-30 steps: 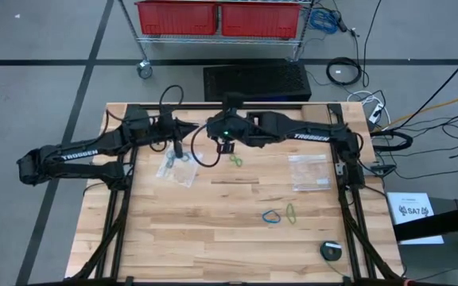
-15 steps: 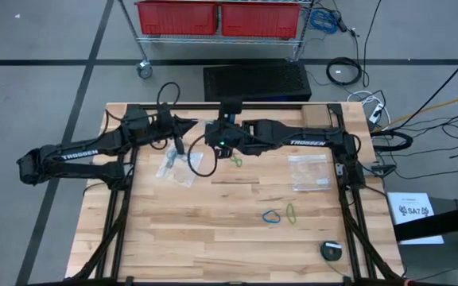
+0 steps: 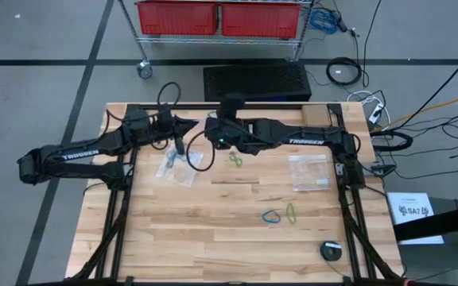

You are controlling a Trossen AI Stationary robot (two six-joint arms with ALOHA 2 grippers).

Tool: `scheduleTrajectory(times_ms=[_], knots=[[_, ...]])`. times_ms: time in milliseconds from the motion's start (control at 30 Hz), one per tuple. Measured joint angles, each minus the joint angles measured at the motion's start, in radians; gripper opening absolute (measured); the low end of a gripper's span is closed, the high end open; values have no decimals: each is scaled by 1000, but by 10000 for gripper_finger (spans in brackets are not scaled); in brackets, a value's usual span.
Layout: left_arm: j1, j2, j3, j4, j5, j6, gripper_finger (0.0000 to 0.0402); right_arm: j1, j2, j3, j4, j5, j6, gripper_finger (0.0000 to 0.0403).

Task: Sort rubber bands
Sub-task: Put the blue rubber band into the bottom left transparent zip bag

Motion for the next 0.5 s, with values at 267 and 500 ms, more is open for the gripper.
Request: scheduleTrajectory(times_ms=[267, 500], knots=[[0, 38, 0, 11, -4, -24, 2, 2, 9, 0, 8, 46, -8, 0], [0, 56, 0, 82, -4, -24, 2, 6, 11, 1, 5, 50, -4, 0]])
